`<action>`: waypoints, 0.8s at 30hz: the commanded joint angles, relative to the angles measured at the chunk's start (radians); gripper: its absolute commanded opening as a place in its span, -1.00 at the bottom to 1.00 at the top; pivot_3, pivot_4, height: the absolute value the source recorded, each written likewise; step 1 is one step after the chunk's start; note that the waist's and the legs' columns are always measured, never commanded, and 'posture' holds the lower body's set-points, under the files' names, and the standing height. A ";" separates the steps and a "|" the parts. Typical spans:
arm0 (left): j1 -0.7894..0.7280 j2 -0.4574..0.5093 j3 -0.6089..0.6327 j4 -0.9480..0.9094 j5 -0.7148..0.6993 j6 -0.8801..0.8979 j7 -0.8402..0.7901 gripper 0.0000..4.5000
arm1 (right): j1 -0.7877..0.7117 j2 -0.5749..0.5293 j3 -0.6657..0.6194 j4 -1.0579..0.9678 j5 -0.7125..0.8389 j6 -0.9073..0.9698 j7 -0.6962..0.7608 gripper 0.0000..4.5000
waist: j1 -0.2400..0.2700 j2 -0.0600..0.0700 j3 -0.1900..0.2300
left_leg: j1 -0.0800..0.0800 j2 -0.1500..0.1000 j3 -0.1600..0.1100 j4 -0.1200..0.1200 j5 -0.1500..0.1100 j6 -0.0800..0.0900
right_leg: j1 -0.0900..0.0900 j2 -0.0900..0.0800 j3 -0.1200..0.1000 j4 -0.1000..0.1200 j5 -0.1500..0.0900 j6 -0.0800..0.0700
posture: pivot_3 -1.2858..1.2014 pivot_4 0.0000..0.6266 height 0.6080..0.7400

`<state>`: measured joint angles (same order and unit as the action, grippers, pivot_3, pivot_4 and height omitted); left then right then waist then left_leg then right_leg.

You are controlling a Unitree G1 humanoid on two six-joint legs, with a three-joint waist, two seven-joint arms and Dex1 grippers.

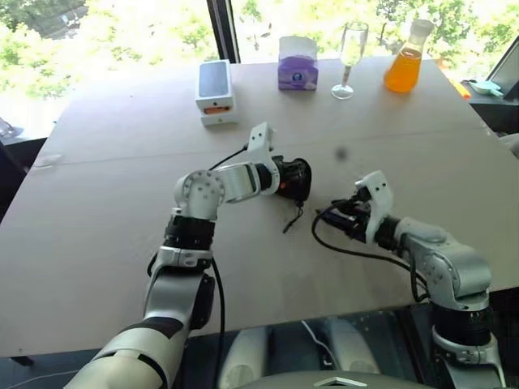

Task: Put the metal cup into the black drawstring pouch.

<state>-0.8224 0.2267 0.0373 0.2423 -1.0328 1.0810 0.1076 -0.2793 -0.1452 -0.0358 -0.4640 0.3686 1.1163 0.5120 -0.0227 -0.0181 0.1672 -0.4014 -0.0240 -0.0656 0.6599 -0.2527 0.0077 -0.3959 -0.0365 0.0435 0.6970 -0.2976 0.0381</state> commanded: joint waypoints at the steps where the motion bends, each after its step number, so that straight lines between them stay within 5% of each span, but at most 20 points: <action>1: -0.020 -0.010 0.032 0.005 0.054 0.009 -0.027 -1.00 | 0.002 0.059 0.047 -0.009 0.000 -0.023 -0.087 0.19 | 0.002 0.000 0.000 | 0.000 0.000 0.000 0.000 0.000 0.000 | 0.000 0.000 0.000 0.000 0.000 0.000 | 0.03 -0.52 1.00; 6: -0.033 -0.024 0.056 0.008 0.104 0.029 -0.056 -1.00 | -0.019 0.152 0.097 0.109 -0.013 -0.092 -0.155 0.19 | 0.002 0.000 0.000 | 0.000 -0.001 0.000 0.000 0.000 0.000 | 0.000 0.000 0.000 0.000 0.000 0.000 | 0.03 -0.52 1.00; 12: -0.039 -0.047 0.096 -0.008 0.144 0.042 -0.067 -1.00 | -0.027 0.142 0.166 0.236 -0.067 -0.186 -0.183 0.19 | -0.009 0.000 0.000 | 0.001 -0.001 0.000 0.000 0.000 0.000 | 0.001 0.000 0.000 0.000 0.000 0.000 | 0.03 -0.52 1.00; 15: -0.036 -0.056 0.112 -0.021 0.160 0.050 -0.072 -1.00 | -0.023 0.123 0.185 0.265 -0.079 -0.229 -0.177 -0.18 | -0.017 0.000 0.000 | 0.002 -0.001 0.000 0.000 0.000 0.000 | 0.001 0.000 0.000 0.000 0.000 0.000 | 0.03 -0.52 1.00; 19: -0.024 -0.056 0.108 -0.053 0.189 0.043 -0.102 -1.00 | -0.020 0.065 0.222 0.260 -0.126 -0.298 -0.171 -0.98 | -0.018 0.000 0.000 | 0.002 -0.001 0.000 0.000 0.000 0.000 | 0.001 0.001 0.000 0.001 0.000 0.000 | 0.03 -0.52 1.00; 24: 0.026 0.023 0.008 -0.170 0.245 0.024 -0.277 -0.88 | -0.023 -0.126 0.256 0.164 -0.246 -0.346 -0.185 -0.99 | -0.012 0.000 0.000 | 0.001 -0.001 0.000 -0.001 0.000 0.000 | 0.001 0.000 -0.001 -0.001 0.000 0.000 | 0.03 -0.52 1.00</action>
<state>-0.8088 0.2190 0.0748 0.1560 -0.8035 1.1234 -0.0879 -0.3090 -0.2261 0.2536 -0.2652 0.1776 0.7669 0.3521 -0.0351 -0.0182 0.1670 -0.4004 -0.0256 -0.0654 0.6590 -0.2527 0.0076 -0.3947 -0.0364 0.0430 0.6959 -0.2974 0.0384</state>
